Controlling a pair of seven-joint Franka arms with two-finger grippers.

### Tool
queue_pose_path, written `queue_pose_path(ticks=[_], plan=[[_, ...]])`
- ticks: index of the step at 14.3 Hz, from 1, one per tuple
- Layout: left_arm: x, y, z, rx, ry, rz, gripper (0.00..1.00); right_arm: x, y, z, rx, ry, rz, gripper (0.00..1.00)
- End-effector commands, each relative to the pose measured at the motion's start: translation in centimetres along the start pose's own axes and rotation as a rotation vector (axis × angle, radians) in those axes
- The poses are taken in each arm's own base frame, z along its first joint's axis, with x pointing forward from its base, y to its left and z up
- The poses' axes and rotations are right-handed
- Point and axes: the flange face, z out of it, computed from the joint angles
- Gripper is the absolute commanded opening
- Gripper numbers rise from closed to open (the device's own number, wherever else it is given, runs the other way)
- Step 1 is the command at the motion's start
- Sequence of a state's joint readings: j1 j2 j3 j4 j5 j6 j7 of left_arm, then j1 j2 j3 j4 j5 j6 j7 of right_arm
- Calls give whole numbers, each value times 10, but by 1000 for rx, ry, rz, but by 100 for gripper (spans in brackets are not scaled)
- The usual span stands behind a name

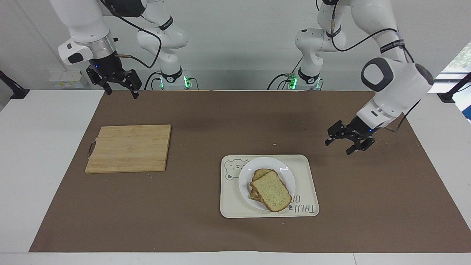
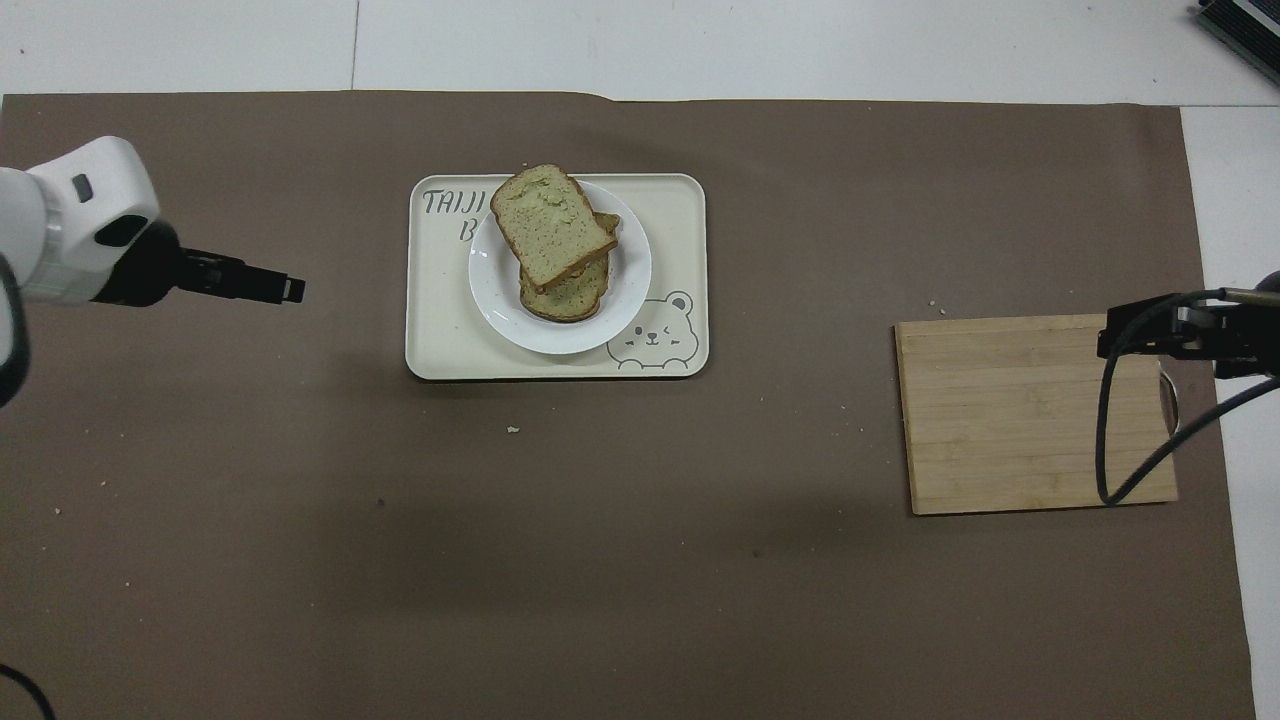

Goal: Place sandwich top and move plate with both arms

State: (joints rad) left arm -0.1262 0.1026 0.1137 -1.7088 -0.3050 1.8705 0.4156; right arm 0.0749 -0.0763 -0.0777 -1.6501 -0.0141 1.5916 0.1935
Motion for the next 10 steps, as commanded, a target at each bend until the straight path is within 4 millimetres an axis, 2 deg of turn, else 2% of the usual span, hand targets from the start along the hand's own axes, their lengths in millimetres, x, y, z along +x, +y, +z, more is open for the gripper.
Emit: queue_pose_path(ticks=[1,3,4,5,10], plan=[[2,11,-73,126,-94,52,100,3,2,-2,19,-4,-15,100],[-10,13,-89,146,-164,48,100,3,2,-2,19,-4,-15,100],[-16,22,-114,168,-144,52,100,3,2,-2,19,-4,-15,100],[-21,28,-129,189,-147,49,100,3,2,-2,19,-4,-15,100],[-50,57,-175,231,-159,53,100,3,2,-2,19,-4,-15,100]])
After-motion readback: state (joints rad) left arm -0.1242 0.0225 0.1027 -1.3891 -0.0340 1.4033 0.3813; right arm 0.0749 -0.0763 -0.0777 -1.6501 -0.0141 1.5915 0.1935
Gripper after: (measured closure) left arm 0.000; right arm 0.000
